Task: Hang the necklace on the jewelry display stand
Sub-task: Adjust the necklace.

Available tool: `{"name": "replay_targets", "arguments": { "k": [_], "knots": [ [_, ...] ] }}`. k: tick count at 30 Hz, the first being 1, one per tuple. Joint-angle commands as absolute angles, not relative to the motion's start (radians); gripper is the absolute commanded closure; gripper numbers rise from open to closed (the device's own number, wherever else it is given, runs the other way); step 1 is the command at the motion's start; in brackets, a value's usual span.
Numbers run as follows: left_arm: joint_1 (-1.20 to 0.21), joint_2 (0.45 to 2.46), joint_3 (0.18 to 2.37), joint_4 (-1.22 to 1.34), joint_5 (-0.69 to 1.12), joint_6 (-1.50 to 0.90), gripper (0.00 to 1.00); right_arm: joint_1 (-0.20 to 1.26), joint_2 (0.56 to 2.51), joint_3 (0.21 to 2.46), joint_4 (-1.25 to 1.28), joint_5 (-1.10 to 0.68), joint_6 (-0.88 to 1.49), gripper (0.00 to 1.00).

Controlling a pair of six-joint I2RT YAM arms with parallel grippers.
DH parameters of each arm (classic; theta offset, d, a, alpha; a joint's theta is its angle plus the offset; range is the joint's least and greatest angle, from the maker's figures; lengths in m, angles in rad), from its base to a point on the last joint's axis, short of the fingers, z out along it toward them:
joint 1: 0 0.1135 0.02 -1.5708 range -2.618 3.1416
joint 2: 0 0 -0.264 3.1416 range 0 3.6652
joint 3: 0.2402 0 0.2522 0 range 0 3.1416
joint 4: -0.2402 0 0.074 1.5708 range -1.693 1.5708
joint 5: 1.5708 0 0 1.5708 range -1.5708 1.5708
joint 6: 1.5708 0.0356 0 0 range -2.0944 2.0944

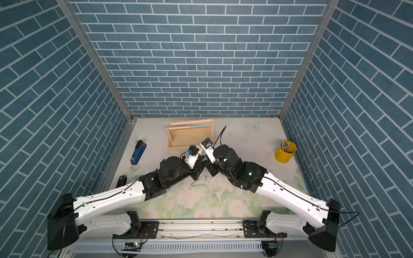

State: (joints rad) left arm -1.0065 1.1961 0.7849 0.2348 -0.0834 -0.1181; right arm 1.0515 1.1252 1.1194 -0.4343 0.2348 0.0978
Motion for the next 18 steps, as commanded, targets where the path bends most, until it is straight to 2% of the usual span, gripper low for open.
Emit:
{"name": "replay_targets", "arguments": {
  "k": [1,3,10,12,16,18],
  "knots": [
    [-1.004,1.210,0.821,0.268,-0.077,-0.100,0.66,1.058,1.127,1.137,-0.420,0.220,0.110,1.00],
    [-1.004,1.214,0.834,0.269,-0.092,-0.095,0.70,1.057,1.128,1.134,-0.416,0.215,0.111,1.00],
    [-1.000,1.199,0.859,0.235,-0.126,-0.104,1.00,1.057,1.107,1.099,-0.385,0.221,0.104,1.00],
    [-0.999,1.181,0.857,0.220,-0.120,-0.112,1.00,1.057,1.099,1.087,-0.376,0.238,0.101,0.93],
    [-0.999,1.126,0.854,0.171,-0.115,-0.125,1.00,1.058,1.091,1.062,-0.341,0.264,0.091,0.68],
    [-0.999,1.099,0.860,0.142,-0.112,-0.128,1.00,1.057,1.091,1.050,-0.312,0.262,0.091,0.61]
  ]
}}
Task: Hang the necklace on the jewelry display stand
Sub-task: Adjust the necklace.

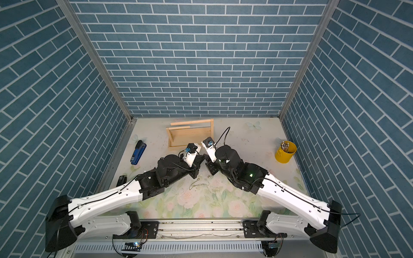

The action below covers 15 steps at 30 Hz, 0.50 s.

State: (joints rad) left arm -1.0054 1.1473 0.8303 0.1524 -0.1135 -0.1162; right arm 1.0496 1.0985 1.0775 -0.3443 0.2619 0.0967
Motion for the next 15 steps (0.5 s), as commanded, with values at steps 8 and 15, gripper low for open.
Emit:
{"name": "replay_targets", "arguments": {
  "k": [8,15],
  "knots": [
    [-1.000,1.044,0.926,-0.015,-0.122,-0.125,1.00,1.057,1.049,0.963,-0.144,0.148,0.095,0.44],
    [-1.000,1.033,0.987,-0.115,-0.094,-0.129,1.00,1.057,1.019,0.848,0.007,0.091,0.115,0.52]
  ]
}}
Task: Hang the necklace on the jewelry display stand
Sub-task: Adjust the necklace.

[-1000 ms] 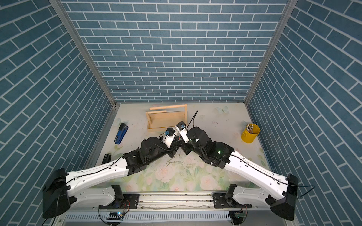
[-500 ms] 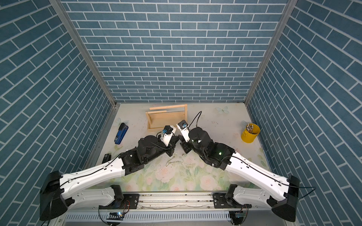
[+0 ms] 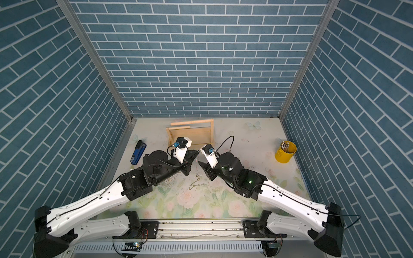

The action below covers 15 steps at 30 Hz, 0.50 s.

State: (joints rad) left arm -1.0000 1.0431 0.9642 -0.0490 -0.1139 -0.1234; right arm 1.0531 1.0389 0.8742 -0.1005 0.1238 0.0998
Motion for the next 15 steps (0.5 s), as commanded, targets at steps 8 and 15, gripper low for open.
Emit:
{"name": "replay_targets", "arguments": {
  "k": [8,15],
  "knots": [
    [-0.999,1.012,0.991,-0.144,-0.086,-0.147,1.00,1.058,1.032,0.808,0.091,0.040,0.142,0.59],
    [-0.999,1.006,0.992,-0.155,-0.073,-0.153,1.00,1.056,1.005,0.799,0.101,0.068,0.148,0.72]
  ]
}}
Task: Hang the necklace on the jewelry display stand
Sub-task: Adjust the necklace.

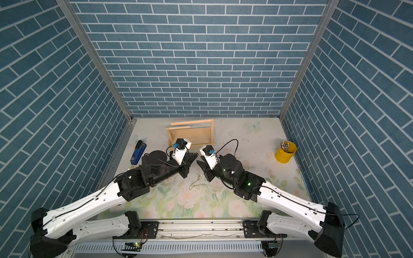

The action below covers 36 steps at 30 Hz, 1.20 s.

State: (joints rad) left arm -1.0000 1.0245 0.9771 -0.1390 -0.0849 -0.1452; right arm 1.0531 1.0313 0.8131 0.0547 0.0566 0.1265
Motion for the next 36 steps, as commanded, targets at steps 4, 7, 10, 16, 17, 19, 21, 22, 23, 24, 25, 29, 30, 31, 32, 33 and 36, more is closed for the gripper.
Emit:
{"name": "replay_targets", "arguments": {
  "k": [4,7,10,16,17,19,21,22,23,24,25,29,30,31,32,33,36],
  "knots": [
    [-0.999,1.003,0.991,-0.155,-0.067,-0.155,1.00,1.057,1.012,0.791,0.108,0.075,0.147,0.76],
    [-0.999,1.002,0.992,-0.154,-0.059,-0.156,1.00,1.057,1.030,0.793,0.115,0.060,0.148,0.76],
    [-0.999,1.002,0.994,-0.156,-0.053,-0.160,1.00,1.057,1.043,0.798,0.122,0.049,0.147,0.76],
    [-1.000,0.989,0.999,-0.167,-0.049,-0.164,1.00,1.057,1.076,0.809,0.115,0.056,0.135,0.80],
    [-0.999,0.981,0.999,-0.169,-0.050,-0.165,1.00,1.057,1.081,0.813,0.108,0.062,0.133,0.83],
    [-0.999,0.969,0.997,-0.176,-0.054,-0.169,1.00,1.057,1.088,0.823,0.093,0.074,0.130,0.95],
    [-0.999,0.956,0.992,-0.185,-0.059,-0.172,1.00,1.057,1.088,0.830,0.077,0.084,0.123,1.00],
    [-1.001,0.948,0.991,-0.192,-0.061,-0.173,1.00,1.057,1.087,0.836,0.070,0.093,0.119,1.00],
    [-1.000,0.939,0.988,-0.199,-0.064,-0.176,1.00,1.057,1.086,0.846,0.060,0.102,0.113,1.00],
    [-1.000,0.932,0.984,-0.206,-0.064,-0.178,1.00,1.057,1.086,0.855,0.053,0.112,0.106,1.00],
    [-0.999,0.924,0.980,-0.213,-0.065,-0.181,1.00,1.056,1.088,0.867,0.045,0.128,0.098,1.00],
    [-0.999,0.887,0.956,-0.239,-0.077,-0.200,1.00,1.054,1.131,0.962,0.014,0.158,0.045,1.00],
    [-0.999,0.876,0.948,-0.243,-0.082,-0.208,1.00,1.053,1.152,0.992,0.005,0.158,0.033,1.00],
    [-0.999,0.863,0.942,-0.248,-0.092,-0.216,1.00,1.051,1.180,1.026,-0.003,0.154,0.014,1.00],
    [-1.000,0.850,0.939,-0.258,-0.105,-0.227,1.00,1.048,1.212,1.064,-0.015,0.146,-0.003,1.00],
    [-0.999,0.843,0.937,-0.268,-0.121,-0.238,1.00,1.044,1.243,1.098,-0.025,0.137,-0.019,1.00],
    [-0.999,0.819,0.940,-0.318,-0.191,-0.293,1.00,1.023,1.359,1.225,-0.067,0.088,-0.073,1.00]
  ]
}}
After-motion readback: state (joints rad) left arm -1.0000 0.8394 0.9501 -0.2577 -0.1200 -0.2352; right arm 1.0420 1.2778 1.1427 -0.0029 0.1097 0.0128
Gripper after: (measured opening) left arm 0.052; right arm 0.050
